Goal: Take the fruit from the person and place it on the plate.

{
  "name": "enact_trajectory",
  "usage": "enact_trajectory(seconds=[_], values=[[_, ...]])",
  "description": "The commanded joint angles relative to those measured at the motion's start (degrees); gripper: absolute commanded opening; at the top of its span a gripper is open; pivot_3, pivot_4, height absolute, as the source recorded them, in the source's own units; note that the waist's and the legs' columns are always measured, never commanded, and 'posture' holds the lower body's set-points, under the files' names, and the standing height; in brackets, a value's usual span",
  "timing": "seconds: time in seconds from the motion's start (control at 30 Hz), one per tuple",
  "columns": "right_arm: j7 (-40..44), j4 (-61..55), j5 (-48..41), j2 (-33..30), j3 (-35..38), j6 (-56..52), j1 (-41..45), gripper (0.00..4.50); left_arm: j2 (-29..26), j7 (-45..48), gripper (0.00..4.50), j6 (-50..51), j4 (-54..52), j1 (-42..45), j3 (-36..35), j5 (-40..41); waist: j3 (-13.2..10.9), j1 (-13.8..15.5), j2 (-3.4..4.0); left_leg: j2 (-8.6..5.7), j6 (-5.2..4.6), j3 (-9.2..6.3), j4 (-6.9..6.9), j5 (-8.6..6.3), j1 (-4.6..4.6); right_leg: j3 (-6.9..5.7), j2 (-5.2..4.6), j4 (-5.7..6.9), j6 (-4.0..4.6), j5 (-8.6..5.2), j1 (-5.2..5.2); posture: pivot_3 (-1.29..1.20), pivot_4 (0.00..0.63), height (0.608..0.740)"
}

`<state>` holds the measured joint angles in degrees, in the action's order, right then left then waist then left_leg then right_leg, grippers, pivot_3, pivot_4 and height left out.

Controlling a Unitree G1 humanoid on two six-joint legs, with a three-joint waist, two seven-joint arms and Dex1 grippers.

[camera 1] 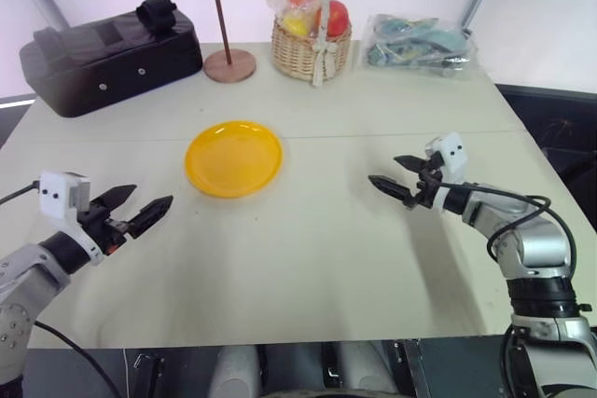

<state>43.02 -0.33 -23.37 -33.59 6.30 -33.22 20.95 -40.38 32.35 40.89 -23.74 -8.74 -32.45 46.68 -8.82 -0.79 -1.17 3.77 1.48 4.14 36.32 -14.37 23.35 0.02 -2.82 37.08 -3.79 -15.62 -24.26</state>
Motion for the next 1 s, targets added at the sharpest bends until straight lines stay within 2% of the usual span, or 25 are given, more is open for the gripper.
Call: enact_trajectory(seconds=[0.03,0.7,1.0], values=[[-1.18,-3.45,-1.24,0.8,1.76,0.54,-0.36,4.44,0.59,-0.02,4.5,-1.36,-2.07,-0.13,-0.26,-0.25,0.0,0.0,0.0,0.0,0.0,0.0,0.0,0.0,0.0,0.0,0.0,0.0,0.0,0.0,0.0,0.0,0.15,0.74],[-5.32,-6.22,-1.94,3.23,2.23,-0.59,-2.59,4.44,3.26,-2.05,4.5,-2.89,-2.06,2.29,2.5,-2.62,0.0,-0.02,-0.01,0.01,0.0,0.01,0.03,0.0,0.0,0.03,0.03,0.03,-0.03,0.02,0.0,0.0,0.15,0.74],[-10.48,-6.42,0.49,4.17,0.9,-2.27,-1.32,4.44,3.32,-2.19,4.5,-3.18,-1.45,3.36,3.41,-3.23,0.0,0.0,-0.01,0.01,0.0,0.02,0.05,0.0,0.0,0.04,0.03,0.03,-0.03,0.02,0.0,0.0,0.15,0.74]])
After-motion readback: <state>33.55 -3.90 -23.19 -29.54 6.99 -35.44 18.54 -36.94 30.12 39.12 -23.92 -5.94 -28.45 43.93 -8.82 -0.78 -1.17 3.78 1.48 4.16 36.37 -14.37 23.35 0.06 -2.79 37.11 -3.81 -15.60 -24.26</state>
